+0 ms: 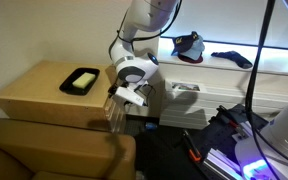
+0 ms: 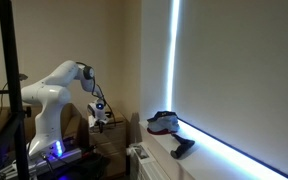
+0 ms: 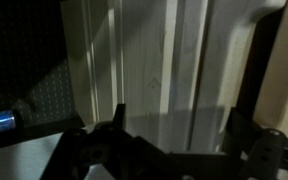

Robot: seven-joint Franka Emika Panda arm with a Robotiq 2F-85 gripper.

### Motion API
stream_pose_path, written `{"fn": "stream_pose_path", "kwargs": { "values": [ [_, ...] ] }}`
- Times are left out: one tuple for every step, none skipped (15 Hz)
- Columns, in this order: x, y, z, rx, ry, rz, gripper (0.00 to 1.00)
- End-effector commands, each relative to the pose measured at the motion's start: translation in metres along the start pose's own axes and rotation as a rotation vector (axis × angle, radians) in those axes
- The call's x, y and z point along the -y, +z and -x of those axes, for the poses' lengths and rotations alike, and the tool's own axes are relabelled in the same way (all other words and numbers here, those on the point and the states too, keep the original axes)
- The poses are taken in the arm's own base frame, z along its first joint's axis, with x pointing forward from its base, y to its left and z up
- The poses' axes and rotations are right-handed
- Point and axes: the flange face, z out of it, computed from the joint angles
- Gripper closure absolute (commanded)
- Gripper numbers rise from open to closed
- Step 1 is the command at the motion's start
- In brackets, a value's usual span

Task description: Pull out the nightstand drawer

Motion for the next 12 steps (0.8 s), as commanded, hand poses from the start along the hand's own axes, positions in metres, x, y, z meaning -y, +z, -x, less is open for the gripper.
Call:
{"fn": "stream_pose_path", "kwargs": {
  "values": [
    [-0.036, -0.003, -0.012, -0.069, 0.015, 0.150, 0.00],
    [-0.040, -0.009, -0.014, -0.080, 0.022, 0.166, 0.00],
    [-0.043, -0.014, -0.017, -0.096, 0.022, 0.180, 0.00],
    [-0.048, -0.020, -0.019, -0.108, 0.030, 0.195, 0.00],
    [-0.054, -0.026, -0.023, -0.120, 0.041, 0.210, 0.00],
    [-0.063, -0.032, -0.027, -0.131, 0.054, 0.224, 0.00],
    [-0.075, -0.039, -0.032, -0.144, 0.070, 0.239, 0.00],
    [-0.089, -0.045, -0.037, -0.151, 0.091, 0.252, 0.00],
    [-0.100, -0.052, -0.039, -0.161, 0.113, 0.267, 0.00],
    [-0.111, -0.060, -0.042, -0.175, 0.130, 0.285, 0.00],
    [-0.124, -0.067, -0.042, -0.183, 0.152, 0.305, 0.00],
    [-0.137, -0.075, -0.044, -0.194, 0.171, 0.326, 0.00]
  ]
}}
